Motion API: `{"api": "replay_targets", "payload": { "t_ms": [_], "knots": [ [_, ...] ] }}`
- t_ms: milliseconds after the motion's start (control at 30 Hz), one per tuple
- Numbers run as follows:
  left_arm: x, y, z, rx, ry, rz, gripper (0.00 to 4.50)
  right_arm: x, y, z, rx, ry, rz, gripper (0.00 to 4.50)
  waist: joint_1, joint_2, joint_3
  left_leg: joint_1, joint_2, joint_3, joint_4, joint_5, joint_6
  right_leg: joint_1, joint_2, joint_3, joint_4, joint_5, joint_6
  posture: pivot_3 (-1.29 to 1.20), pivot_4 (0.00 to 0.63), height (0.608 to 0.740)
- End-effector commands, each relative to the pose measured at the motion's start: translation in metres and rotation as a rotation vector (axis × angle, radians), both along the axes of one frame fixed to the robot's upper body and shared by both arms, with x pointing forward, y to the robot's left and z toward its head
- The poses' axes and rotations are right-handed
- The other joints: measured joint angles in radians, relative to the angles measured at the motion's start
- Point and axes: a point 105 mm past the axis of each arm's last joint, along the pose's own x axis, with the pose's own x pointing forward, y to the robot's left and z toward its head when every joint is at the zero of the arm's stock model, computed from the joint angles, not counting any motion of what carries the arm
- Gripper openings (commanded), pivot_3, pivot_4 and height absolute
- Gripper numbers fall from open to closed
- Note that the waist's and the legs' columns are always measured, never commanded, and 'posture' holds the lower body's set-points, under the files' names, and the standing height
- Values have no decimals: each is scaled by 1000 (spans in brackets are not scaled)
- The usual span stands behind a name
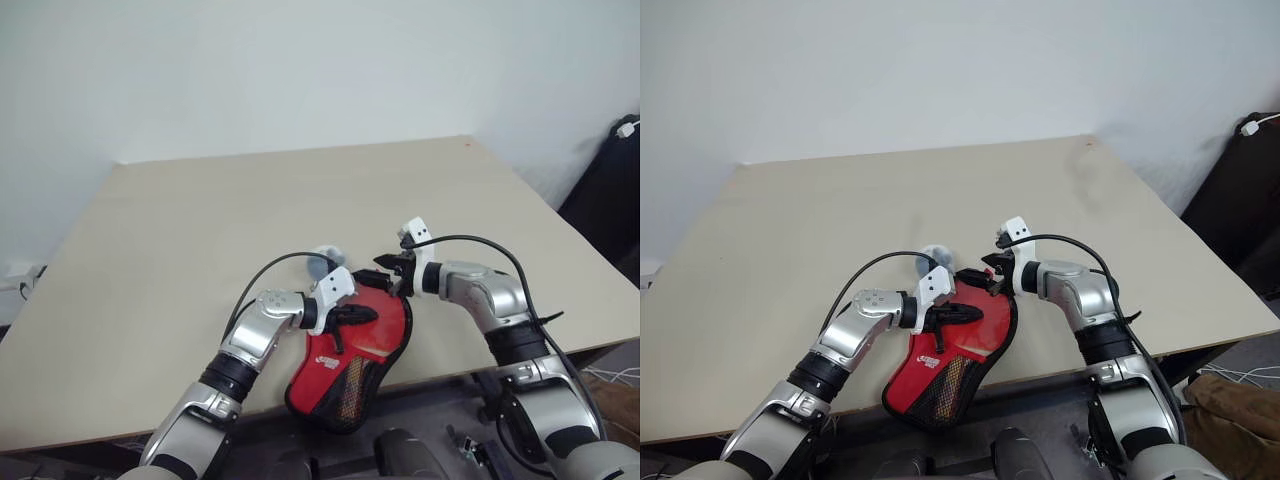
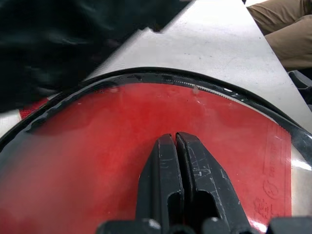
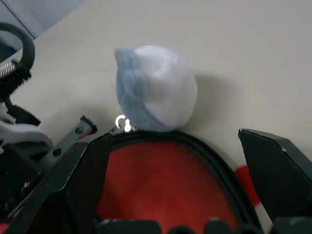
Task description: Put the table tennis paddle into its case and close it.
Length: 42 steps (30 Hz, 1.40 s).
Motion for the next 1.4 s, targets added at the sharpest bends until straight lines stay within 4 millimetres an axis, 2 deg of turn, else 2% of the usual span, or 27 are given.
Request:
{"api": "replay_targets", "payload": {
  "t_ms": [33,300,600,1100,1200,1400],
  "knots": [
    [-2,6,-12,49,27,8,15,8,11,20,24,-70,28,4500,0,0,0,0,0,0,0,0,0,0,0,0,0,0,0,0,0,740],
    [-2,6,-13,52,26,8,15,12,31,15,23,-68,57,4500,0,0,0,0,0,-1,0,0,0,0,0,-1,1,0,0,0,0,740],
    [-2,6,-14,55,25,11,15,22,45,9,14,-70,32,4500,-1,0,0,1,0,-1,0,0,0,0,0,-1,2,0,0,0,0,740],
    [-2,5,-15,61,16,10,15,27,49,-4,-14,-45,0,4500,-3,1,0,1,0,-1,1,0,0,-1,0,-1,5,0,0,0,0,740],
    [-3,5,-15,62,15,8,0,28,49,-4,-11,-50,-2,3958,-3,1,0,2,0,-1,2,0,0,-1,0,-1,6,0,0,0,0,740],
    [-2,5,-15,65,13,5,0,27,49,-3,9,-45,-6,2315,-3,1,0,2,0,-2,4,0,0,-1,1,-1,12,0,0,0,0,740]
  ]
}}
